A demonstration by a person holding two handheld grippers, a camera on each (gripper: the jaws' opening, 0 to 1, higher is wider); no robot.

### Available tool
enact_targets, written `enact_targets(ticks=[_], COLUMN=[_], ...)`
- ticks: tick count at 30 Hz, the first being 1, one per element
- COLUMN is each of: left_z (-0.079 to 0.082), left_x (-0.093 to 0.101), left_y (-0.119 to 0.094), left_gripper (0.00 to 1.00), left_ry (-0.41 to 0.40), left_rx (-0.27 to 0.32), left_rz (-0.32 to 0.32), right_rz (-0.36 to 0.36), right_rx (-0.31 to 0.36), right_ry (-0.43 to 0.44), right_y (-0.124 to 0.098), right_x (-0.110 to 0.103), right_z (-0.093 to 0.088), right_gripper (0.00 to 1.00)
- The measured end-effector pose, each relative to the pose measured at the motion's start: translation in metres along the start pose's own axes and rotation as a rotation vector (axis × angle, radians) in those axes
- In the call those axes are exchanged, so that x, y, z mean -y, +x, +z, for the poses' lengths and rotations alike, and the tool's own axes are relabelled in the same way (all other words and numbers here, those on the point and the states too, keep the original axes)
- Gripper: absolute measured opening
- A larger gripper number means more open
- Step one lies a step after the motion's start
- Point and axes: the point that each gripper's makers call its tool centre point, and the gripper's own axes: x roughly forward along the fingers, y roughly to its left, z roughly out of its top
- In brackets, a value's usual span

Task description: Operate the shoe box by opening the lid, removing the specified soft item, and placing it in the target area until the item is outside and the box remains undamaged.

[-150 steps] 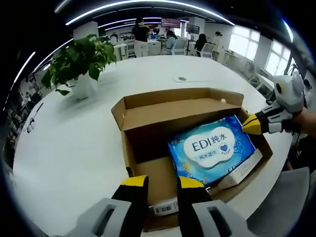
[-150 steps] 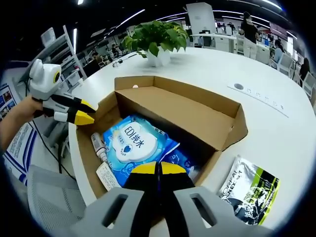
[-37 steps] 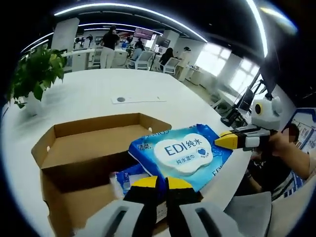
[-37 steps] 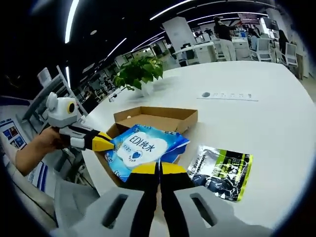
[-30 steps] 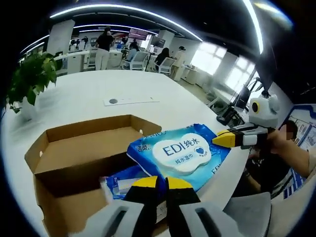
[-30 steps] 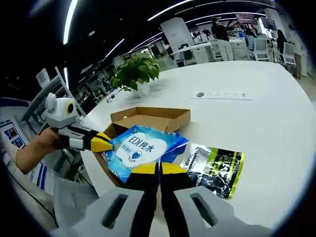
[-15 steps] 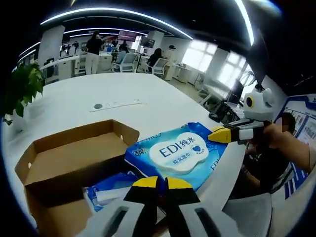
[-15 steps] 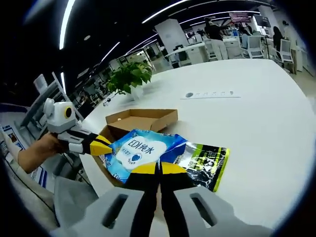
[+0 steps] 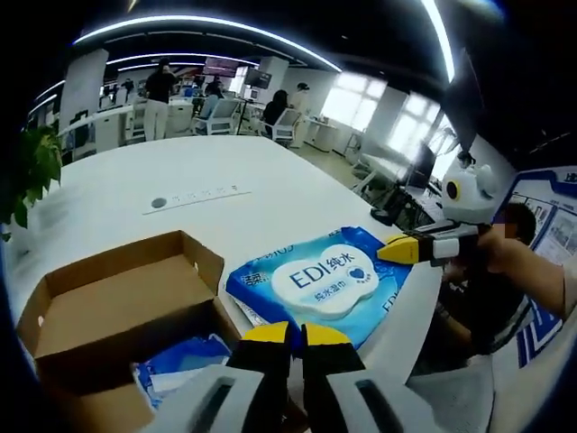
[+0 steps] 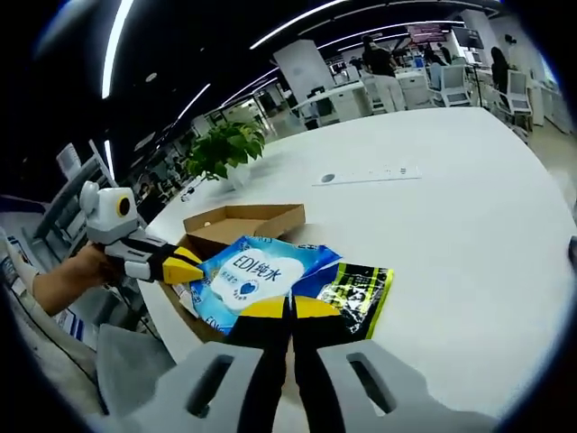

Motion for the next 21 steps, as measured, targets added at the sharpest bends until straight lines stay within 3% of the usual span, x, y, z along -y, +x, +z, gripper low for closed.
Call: enact_targets(ticks=[9, 21], left_z=[0.0, -0.003], left_x=[0.0, -0.016], left_y=[0.02, 0.041], left_gripper=[0.02, 0.02], left_ry=[0.009, 0.003], left_rx=[-0.019, -0.063], left_rz=[-0.011, 0.009], right_rz=[-0.017, -0.018], right_rx=[-0.002, -0.023], right_ry=[0.023, 0.036], right_y=[0.003, 0.027], right_x=[0.019, 0.039], right_z=[-0.003, -0.007], right_gripper=[0.0, 0.0])
